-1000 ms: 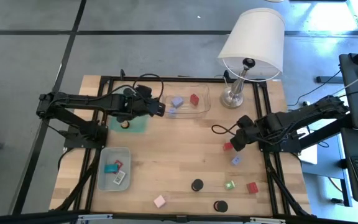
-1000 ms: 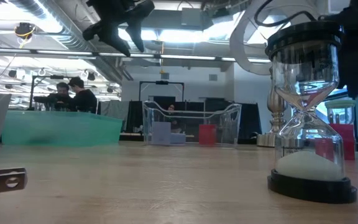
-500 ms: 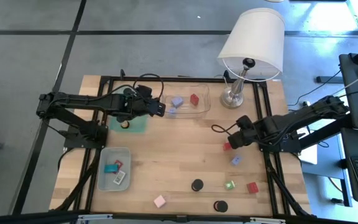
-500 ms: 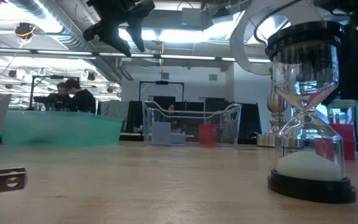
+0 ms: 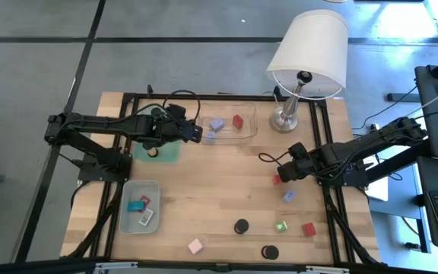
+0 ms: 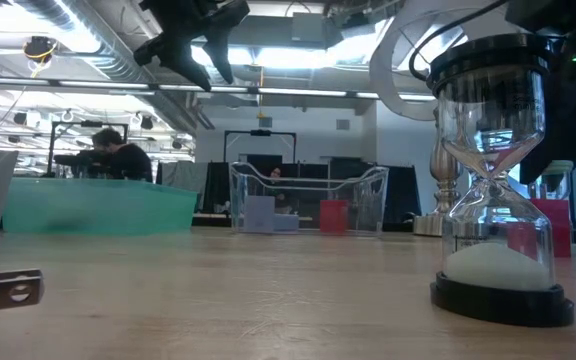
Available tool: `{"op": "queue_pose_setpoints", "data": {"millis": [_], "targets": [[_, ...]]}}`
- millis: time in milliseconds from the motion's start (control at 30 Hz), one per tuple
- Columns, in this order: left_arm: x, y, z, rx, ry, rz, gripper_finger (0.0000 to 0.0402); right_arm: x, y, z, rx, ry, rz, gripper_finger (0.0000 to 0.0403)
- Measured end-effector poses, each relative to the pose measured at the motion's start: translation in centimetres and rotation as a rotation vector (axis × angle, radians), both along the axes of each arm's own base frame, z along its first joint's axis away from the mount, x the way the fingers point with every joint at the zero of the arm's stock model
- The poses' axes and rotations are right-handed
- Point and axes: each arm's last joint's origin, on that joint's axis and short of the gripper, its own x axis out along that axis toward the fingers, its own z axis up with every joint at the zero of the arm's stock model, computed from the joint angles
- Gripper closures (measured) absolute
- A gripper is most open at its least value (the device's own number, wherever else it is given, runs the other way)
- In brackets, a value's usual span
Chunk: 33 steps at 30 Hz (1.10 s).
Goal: Pick & Place Office items
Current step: Put the light green hourglass into the green bin
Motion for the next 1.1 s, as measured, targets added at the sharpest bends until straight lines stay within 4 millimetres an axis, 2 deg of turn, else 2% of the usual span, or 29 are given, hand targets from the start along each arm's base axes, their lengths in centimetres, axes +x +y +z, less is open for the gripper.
{"op": "queue_pose_setpoints", "data": {"millis": [33, 200, 300, 467, 700, 867, 1100], "targets": [[0.0, 0.0, 0.0, 0.003, 0.004, -0.004, 0.0205, 0.0, 0.0, 0.0, 0.0, 0.0, 0.0, 0.0206], [0.1, 0.0, 0.1, 0.046, 0.057, -0.059, 0.0206, 0.1, 0.0, 0.2, 0.002, -0.003, -0.003, 0.0206], [0.6, 0.0, 0.5, 0.129, 0.097, -0.152, 0.0206, 0.7, 0.1, 1.6, -0.016, -0.064, -0.008, 0.0206], [2.1, -0.5, 2.2, 0.338, 0.115, -0.377, 0.0206, 2.1, 0.2, 6.1, -0.131, -0.234, 0.008, 0.0206], [3.7, -2.8, 5.1, 0.699, 0.066, -0.677, 0.0205, 3.5, 0.1, 13.3, -0.317, -0.506, -0.006, 0.0206], [4.0, -4.0, 7.3, 0.834, -0.115, -0.7, 0.0184, 4.4, 0.3, 17.6, -0.39, -0.713, 0.041, 0.0206], [3.9, -5.4, 8.5, 0.962, -0.188, -0.745, 0.013, 5.3, 0.5, 21.9, -0.437, -1.007, 0.114, 0.0206]]}}
